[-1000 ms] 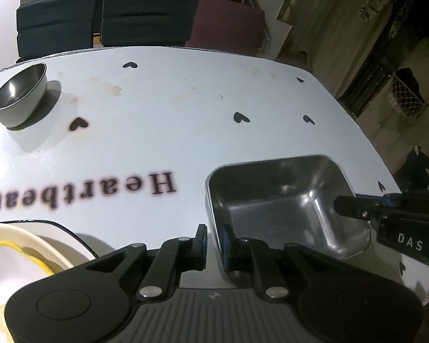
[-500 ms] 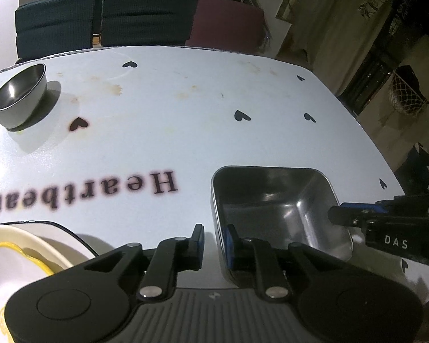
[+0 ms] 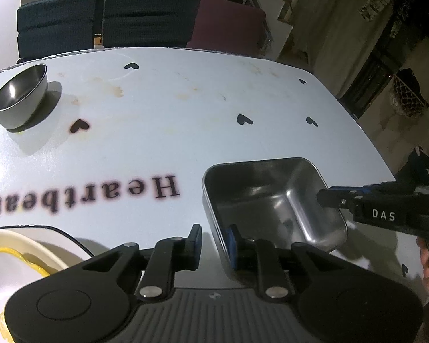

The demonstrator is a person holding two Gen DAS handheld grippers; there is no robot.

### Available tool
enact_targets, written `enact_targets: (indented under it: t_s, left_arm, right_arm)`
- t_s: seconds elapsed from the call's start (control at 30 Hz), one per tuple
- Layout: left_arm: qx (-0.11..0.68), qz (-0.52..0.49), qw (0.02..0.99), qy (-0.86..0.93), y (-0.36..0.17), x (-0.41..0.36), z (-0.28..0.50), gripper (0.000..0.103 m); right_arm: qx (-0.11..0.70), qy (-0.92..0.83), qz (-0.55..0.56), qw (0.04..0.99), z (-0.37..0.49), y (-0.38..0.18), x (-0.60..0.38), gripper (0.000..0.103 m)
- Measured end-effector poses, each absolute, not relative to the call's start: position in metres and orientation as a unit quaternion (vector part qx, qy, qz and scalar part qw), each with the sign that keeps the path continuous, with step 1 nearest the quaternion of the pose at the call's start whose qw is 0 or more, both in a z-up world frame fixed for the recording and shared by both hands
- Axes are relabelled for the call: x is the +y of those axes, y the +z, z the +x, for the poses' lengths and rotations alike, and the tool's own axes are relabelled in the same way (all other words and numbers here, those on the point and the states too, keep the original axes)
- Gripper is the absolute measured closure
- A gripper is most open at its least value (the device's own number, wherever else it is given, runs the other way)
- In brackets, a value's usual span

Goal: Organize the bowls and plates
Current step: 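Lower the steel tray onto the table beside the plates with both tools, then open both tools to release the steel tray rims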

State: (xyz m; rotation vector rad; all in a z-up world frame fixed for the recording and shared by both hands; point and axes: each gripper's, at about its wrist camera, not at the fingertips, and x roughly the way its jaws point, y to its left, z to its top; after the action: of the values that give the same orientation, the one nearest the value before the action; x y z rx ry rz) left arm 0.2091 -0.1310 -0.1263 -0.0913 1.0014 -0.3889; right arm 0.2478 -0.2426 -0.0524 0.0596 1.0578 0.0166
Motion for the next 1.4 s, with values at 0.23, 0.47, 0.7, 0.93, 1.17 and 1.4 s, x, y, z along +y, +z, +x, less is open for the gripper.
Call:
enact_targets:
  t_s: [0.23,0.47,0.7,0.93,1.17,1.4]
  left_arm:
    - [0.477,-0.044,0.858,-0.185,-0.126,-0.13,0.21,0.08]
    - [0.48,-0.041,0.857,-0.182,-0.124,-0.132,0.21,0.08]
    - [0.479,-0.036,0.858,-0.183,-0.119,-0.133,0.209,0.08]
    - [0.472,-0.023,0.86,-0.193,-0.109,-0.135,0.204,0.067]
    - [0.464,-0.014,0.866,-0.189,-0.097,-0.132,0.2,0.044]
    - [0.449,-0.001,0.875,-0.181,-0.083,-0.132,0.192,0.018]
  right_arm:
    - [0.501,0.025,0.055,0.863,0.248,-0.056,-0.25,0.089]
    - [0.497,0.03,0.059,0.865,0.246,-0.057,-0.249,0.087]
    - [0.5,0.038,0.057,0.863,0.242,-0.052,-0.247,0.084]
    - [0.495,0.039,0.062,0.866,0.235,-0.05,-0.25,0.072]
    - [0.481,0.033,0.065,0.874,0.226,-0.042,-0.255,0.048]
    - [0.458,0.019,0.067,0.886,0.216,-0.028,-0.256,0.022]
